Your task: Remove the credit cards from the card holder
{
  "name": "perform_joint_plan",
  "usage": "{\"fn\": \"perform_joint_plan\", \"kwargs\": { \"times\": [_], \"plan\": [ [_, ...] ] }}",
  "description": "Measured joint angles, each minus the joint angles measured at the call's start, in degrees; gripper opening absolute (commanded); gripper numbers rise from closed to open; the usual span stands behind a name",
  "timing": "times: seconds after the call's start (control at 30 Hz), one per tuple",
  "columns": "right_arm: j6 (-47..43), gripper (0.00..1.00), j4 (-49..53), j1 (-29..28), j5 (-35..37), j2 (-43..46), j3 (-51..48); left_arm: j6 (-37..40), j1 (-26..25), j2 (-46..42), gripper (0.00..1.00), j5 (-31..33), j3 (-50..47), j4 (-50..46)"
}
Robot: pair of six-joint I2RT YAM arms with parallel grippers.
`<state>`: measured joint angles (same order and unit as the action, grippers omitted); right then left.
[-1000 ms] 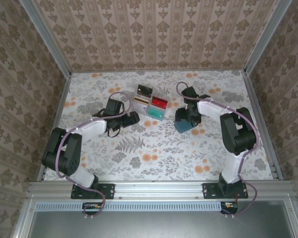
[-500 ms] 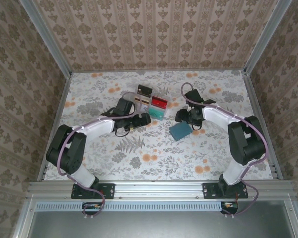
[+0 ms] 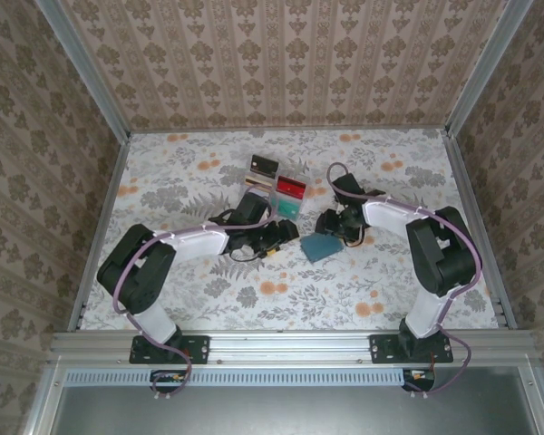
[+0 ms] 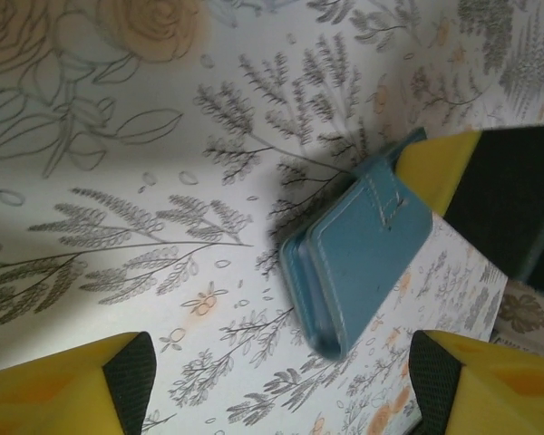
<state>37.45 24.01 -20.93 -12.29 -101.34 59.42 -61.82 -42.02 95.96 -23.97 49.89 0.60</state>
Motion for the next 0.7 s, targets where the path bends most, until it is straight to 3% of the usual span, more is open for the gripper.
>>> {"fn": "perform_joint_plan", "kwargs": {
  "times": [0.3, 0.5, 0.7],
  "plan": [
    [4.74, 0.59, -4.61, -2.82, -7.89, 0.13, -1.7, -2.29, -0.7, 2.54, 0.66, -2.01, -1.53, 0.37],
    [4.57, 0.62, -4.17, -2.8, -7.89, 0.57, -2.05, -2.75, -1.64, 2.8, 0.6, -2.75, -1.51, 0.11],
    [2.62, 0.63, -0.92, -2.69, -5.11, 6.4, -2.25, -2.71, -1.92, 2.8, 0.58, -2.89, -1.51, -0.57]
  ]
}}
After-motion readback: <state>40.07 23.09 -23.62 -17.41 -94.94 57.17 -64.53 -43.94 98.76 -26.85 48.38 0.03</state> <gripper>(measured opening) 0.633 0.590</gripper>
